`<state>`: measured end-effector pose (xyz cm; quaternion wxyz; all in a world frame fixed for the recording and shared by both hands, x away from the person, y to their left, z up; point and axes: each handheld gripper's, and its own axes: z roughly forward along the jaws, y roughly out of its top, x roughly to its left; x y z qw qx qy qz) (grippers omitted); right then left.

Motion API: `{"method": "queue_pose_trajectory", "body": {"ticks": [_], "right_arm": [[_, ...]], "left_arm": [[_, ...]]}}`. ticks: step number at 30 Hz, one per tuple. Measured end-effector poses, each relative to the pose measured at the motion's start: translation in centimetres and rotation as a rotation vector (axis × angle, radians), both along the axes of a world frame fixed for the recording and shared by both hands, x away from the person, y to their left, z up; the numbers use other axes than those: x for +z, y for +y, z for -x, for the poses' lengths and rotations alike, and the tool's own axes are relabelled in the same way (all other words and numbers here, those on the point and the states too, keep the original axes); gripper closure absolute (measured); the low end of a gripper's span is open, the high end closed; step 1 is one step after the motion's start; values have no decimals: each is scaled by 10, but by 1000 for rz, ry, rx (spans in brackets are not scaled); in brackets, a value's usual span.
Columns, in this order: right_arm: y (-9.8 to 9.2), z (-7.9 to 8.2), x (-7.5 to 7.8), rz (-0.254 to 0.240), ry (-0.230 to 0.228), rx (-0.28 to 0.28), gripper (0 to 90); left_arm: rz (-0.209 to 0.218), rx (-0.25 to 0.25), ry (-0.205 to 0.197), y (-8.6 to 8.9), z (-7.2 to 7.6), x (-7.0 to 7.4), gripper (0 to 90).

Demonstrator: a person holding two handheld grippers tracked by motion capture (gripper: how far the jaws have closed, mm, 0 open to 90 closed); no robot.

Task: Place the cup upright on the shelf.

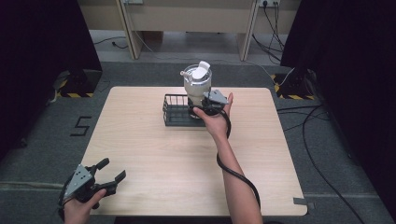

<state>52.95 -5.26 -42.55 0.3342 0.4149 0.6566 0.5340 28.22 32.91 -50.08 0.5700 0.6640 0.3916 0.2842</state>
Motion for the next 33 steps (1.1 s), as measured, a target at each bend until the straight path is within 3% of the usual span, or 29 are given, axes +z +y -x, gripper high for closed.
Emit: {"method": "queue_pose_trajectory", "body": {"ticks": [12,33], "right_arm": [[-18,32,4,-14,3,25,18],[-61,102,-9,-6,8,19,34]], "left_arm": [[1,2,0,0,0,0,144],[-3,7,2,-1,1,0,144]]}}
